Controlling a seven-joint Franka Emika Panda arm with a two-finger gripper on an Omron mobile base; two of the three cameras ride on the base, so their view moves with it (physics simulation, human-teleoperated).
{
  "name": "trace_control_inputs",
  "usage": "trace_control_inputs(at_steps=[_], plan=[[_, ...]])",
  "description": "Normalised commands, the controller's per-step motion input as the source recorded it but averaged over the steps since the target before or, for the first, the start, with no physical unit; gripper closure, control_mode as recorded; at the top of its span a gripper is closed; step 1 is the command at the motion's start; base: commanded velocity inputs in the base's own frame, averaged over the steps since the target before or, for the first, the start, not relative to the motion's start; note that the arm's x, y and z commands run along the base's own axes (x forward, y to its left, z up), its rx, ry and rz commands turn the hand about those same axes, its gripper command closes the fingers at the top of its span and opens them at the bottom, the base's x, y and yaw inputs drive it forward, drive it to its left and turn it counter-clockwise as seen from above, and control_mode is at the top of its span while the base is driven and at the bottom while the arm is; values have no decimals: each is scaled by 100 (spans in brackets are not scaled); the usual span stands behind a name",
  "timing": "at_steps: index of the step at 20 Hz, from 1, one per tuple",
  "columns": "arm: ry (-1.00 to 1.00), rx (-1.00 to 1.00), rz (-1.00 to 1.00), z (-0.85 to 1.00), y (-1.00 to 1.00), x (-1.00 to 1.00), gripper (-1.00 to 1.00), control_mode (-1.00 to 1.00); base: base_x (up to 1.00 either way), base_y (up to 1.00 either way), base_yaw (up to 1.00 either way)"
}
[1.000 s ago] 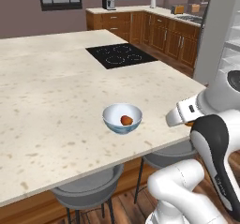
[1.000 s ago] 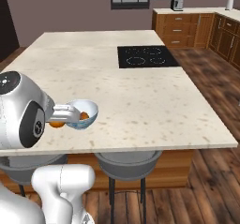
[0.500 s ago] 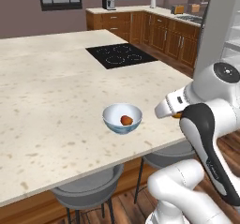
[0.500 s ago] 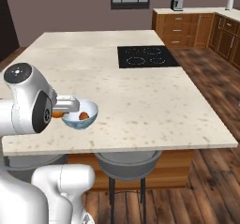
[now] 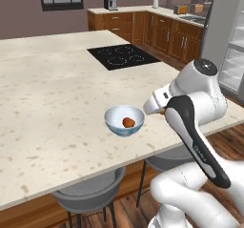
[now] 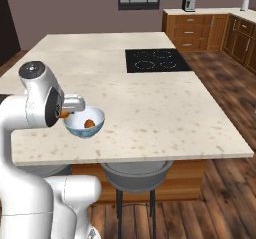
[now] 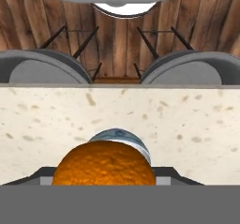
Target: Retrieve the tangerine and mango from the fridge and place them into the bowl on the dining table.
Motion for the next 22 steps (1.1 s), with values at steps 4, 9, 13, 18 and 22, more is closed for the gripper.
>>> trace_control_inputs(at_steps=[4, 9, 13, 18, 22], plan=[[12, 0, 4, -41, 12, 58, 100, -100, 0, 0, 0], [9, 0, 2, -33, 13, 56, 100, -100, 0, 0, 0], [1, 0, 1, -27, 20, 58, 100, -100, 0, 0, 0], [0, 0, 0, -45, 21, 50, 100, -100, 0, 0, 0], [0, 0, 0, -51, 13, 46, 100, -100, 0, 0, 0]])
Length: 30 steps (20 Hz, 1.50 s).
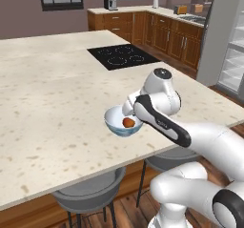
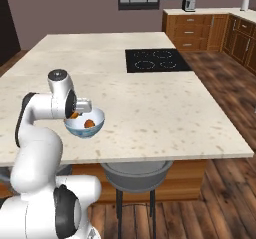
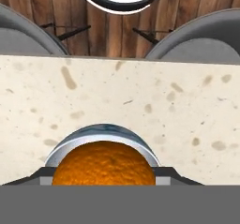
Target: Retrieve the tangerine and mango from the fridge and place them into the bowl on the dining table.
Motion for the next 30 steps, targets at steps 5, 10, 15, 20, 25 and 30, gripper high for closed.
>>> trace_control_inputs(at_steps=[5, 10, 15, 20, 25, 30], plan=[[0, 0, 0, -36, 4, 48, 100, -100, 0, 0, 0], [1, 0, 0, -30, 7, 45, 100, -100, 0, 0, 0], [0, 0, 0, -24, 10, 20, 100, -100, 0, 0, 0], [0, -1, 0, -29, 15, 20, 100, -100, 0, 0, 0], [0, 0, 0, -20, 11, 22, 100, -100, 0, 0, 0], [0, 0, 0, -10, 6, 14, -100, -100, 0, 0, 0]])
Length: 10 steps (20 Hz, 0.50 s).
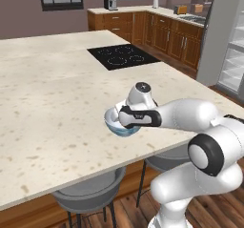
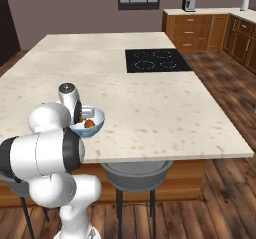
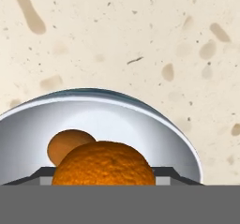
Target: Retrieve the tangerine and mango from the fridge and place them into the bowl on the dining table.
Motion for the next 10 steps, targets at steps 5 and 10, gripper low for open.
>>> trace_control_inputs(at_steps=[5, 10], plan=[[0, 0, 0, -6, 4, 11, -100, -100, 0, 0, 0], [0, 0, 0, -6, 0, 16, -100, -100, 0, 0, 0]])
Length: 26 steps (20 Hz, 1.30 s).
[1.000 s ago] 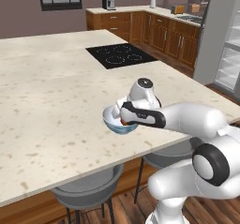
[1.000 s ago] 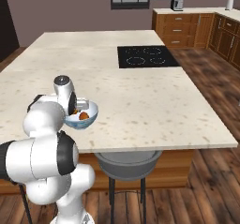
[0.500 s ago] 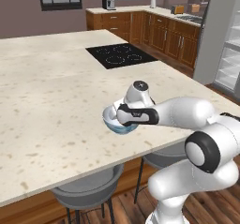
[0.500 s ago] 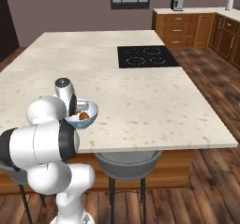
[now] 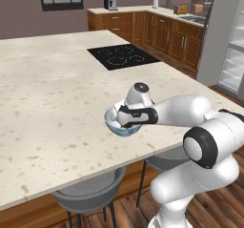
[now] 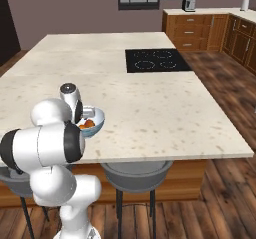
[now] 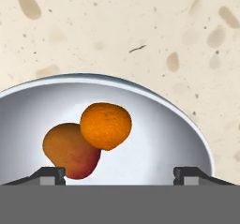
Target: Retrieve the tangerine and mango from the fridge and place them into the bowl on the dining table.
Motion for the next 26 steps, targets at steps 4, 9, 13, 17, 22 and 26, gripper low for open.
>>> trace_control_inputs(at_steps=[4, 9, 13, 17, 22, 26], plan=[[0, 0, 0, -1, 0, 11, -100, -100, 0, 0, 0], [-3, 2, 0, 3, 0, 1, -100, -100, 0, 0, 0], [-11, 8, 0, 30, -1, -6, -100, -100, 0, 0, 0], [-15, 8, 0, 42, -9, -35, -100, -100, 0, 0, 0], [-6, 2, -6, 49, -27, -67, -100, -100, 0, 0, 0], [0, 0, -10, 59, -46, -98, -100, -100, 0, 0, 0]])
